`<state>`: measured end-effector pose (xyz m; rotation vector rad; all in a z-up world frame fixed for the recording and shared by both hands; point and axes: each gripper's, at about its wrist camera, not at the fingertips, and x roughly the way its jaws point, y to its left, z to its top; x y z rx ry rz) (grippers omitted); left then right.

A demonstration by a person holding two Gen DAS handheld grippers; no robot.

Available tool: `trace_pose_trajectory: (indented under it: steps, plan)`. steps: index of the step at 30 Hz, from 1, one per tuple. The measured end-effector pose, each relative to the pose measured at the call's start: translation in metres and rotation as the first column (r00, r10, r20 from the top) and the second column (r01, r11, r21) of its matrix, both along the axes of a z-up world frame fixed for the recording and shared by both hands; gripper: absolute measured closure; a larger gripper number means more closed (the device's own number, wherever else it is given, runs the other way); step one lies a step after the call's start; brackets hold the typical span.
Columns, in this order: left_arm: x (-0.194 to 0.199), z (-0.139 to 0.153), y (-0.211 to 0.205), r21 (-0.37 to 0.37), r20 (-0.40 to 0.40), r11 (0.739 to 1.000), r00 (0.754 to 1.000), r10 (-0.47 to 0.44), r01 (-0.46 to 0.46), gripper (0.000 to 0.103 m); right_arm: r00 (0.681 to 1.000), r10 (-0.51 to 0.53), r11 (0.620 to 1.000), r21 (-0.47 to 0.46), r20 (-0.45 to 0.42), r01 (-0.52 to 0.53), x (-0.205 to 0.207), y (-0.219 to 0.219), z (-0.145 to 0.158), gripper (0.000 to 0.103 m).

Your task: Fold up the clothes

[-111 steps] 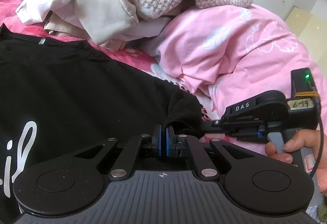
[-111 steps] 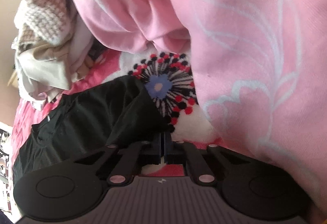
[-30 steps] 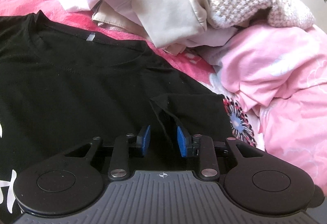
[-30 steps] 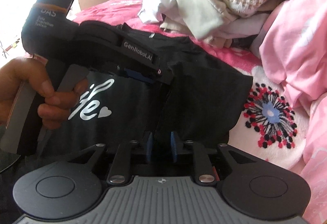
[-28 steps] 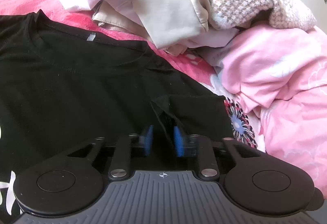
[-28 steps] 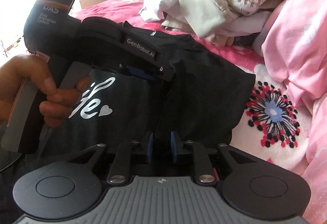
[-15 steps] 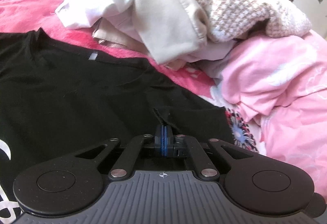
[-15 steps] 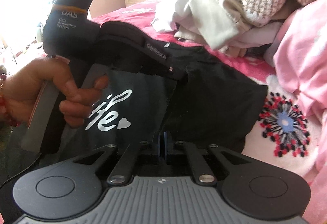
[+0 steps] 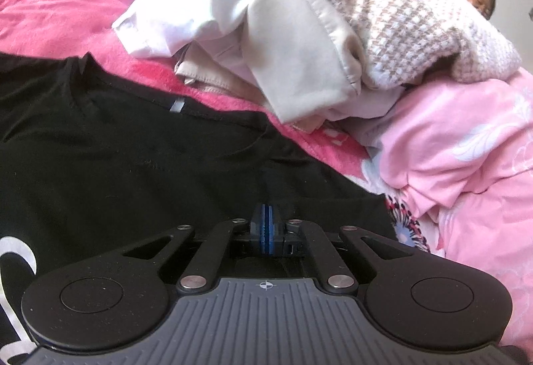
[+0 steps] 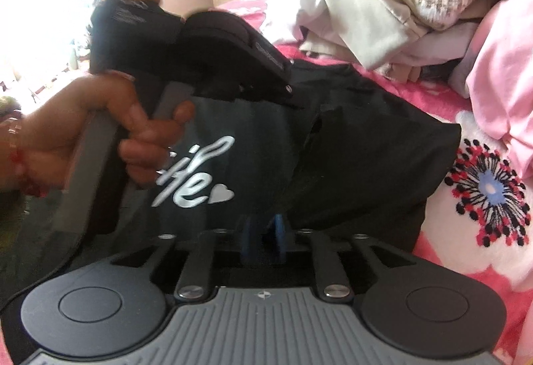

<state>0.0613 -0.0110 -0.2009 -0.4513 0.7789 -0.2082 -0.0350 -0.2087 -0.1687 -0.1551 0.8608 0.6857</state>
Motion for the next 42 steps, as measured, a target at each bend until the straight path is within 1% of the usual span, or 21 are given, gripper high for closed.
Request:
trace_pose_trajectory:
  steps: [1, 2, 3, 5, 8, 10, 11, 13, 15, 17, 18, 22, 24, 29, 31, 34, 35, 36, 38, 39, 42]
  plan:
    - [0.000, 0.001, -0.001, 0.010, 0.011, 1.000, 1.000, -0.016, 0.016, 0.097, 1.000, 0.000, 1.000, 0.015, 0.012, 0.000, -0.004, -0.003, 0.005, 0.073]
    - [0.001, 0.003, -0.005, 0.034, 0.020, 0.999, 0.999, -0.040, 0.039, 0.086, 1.000, -0.006, 1.000, 0.027, 0.026, 0.005, -0.009, -0.008, 0.011, 0.073]
    - [0.002, 0.004, -0.008, 0.059, 0.028, 0.996, 0.997, -0.065, 0.063, 0.071, 0.999, -0.016, 0.999, 0.032, 0.039, 0.015, -0.013, -0.013, 0.016, 0.072]
    - [0.004, 0.007, -0.017, 0.117, 0.042, 0.987, 0.992, -0.118, 0.113, 0.063, 0.995, -0.065, 0.998, 0.014, 0.073, 0.064, -0.018, -0.024, 0.023, 0.072]
    - [0.013, 0.003, -0.031, 0.213, 0.032, 0.963, 0.984, -0.173, 0.162, 0.057, 0.986, -0.150, 0.988, -0.016, 0.080, 0.151, -0.015, -0.041, 0.024, 0.072]
    - [0.019, -0.002, -0.041, 0.269, 0.016, 0.946, 0.981, -0.192, 0.181, 0.057, 0.975, -0.217, 0.975, -0.037, 0.051, 0.219, -0.007, -0.052, 0.018, 0.072]
    - [0.021, -0.004, -0.042, 0.283, 0.015, 0.943, 0.982, -0.186, 0.175, 0.059, 0.970, -0.241, 0.969, -0.039, 0.030, 0.242, -0.003, -0.056, 0.014, 0.072]
    - [0.023, -0.009, -0.046, 0.307, 0.015, 0.938, 0.985, -0.173, 0.160, 0.067, 0.967, -0.256, 0.966, -0.038, 0.011, 0.256, 0.000, -0.061, 0.009, 0.072]
    - [0.023, -0.011, -0.045, 0.300, 0.025, 0.943, 0.987, -0.160, 0.146, 0.081, 0.966, -0.257, 0.966, -0.038, 0.007, 0.257, 0.001, -0.062, 0.006, 0.072]
    - [0.023, -0.010, -0.042, 0.282, 0.030, 0.949, 0.987, -0.155, 0.141, 0.090, 0.971, -0.240, 0.970, -0.043, 0.020, 0.240, 0.001, -0.060, 0.004, 0.075]
    - [0.024, -0.010, -0.041, 0.282, 0.035, 0.950, 0.988, -0.150, 0.134, 0.095, 0.971, -0.239, 0.970, -0.045, 0.025, 0.240, 0.001, -0.060, 0.004, 0.078]
    - [0.023, -0.006, -0.035, 0.257, 0.050, 0.961, 0.991, -0.121, 0.104, 0.100, 0.966, -0.256, 0.965, -0.047, 0.026, 0.257, 0.002, -0.062, 0.001, 0.085]
    - [0.023, -0.005, -0.033, 0.250, 0.058, 0.964, 0.992, -0.108, 0.090, 0.102, 0.964, -0.264, 0.962, -0.060, 0.024, 0.265, 0.005, -0.063, -0.004, 0.086]
    - [0.023, -0.004, -0.027, 0.259, 0.072, 0.965, 0.996, -0.062, 0.041, 0.103, 0.961, -0.276, 0.960, -0.047, -0.009, 0.275, 0.004, -0.066, -0.004, 0.085]
    - [0.023, -0.003, -0.023, 0.244, 0.071, 0.969, 0.996, -0.054, 0.035, 0.103, 0.958, -0.286, 0.958, -0.029, -0.029, 0.285, 0.000, -0.068, -0.001, 0.085]
    - [0.025, -0.003, -0.020, 0.197, 0.043, 0.976, 0.994, -0.103, 0.093, 0.103, 0.954, -0.295, 0.955, -0.033, -0.045, 0.294, -0.002, -0.068, -0.001, 0.084]
    - [0.025, -0.003, -0.021, 0.191, 0.033, 0.975, 0.992, -0.118, 0.110, 0.100, 0.954, -0.296, 0.955, -0.039, -0.047, 0.295, -0.002, -0.068, -0.002, 0.083]
    - [0.026, -0.004, -0.023, 0.186, 0.024, 0.974, 0.991, -0.133, 0.126, 0.086, 0.953, -0.299, 0.954, -0.044, -0.048, 0.297, -0.002, -0.068, -0.003, 0.081]
    - [0.026, -0.007, -0.027, 0.202, 0.007, 0.969, 0.989, -0.147, 0.143, 0.071, 0.951, -0.305, 0.952, -0.055, -0.049, 0.302, -0.001, -0.068, -0.005, 0.080]
    - [0.026, -0.008, -0.030, 0.211, -0.002, 0.966, 0.988, -0.154, 0.150, 0.071, 0.951, -0.304, 0.952, -0.059, -0.048, 0.302, -0.001, -0.068, -0.005, 0.079]
    - [0.024, -0.012, -0.037, 0.242, 0.011, 0.959, 0.988, -0.156, 0.149, 0.071, 0.954, -0.299, 0.953, -0.064, -0.038, 0.296, 0.001, -0.067, -0.008, 0.078]
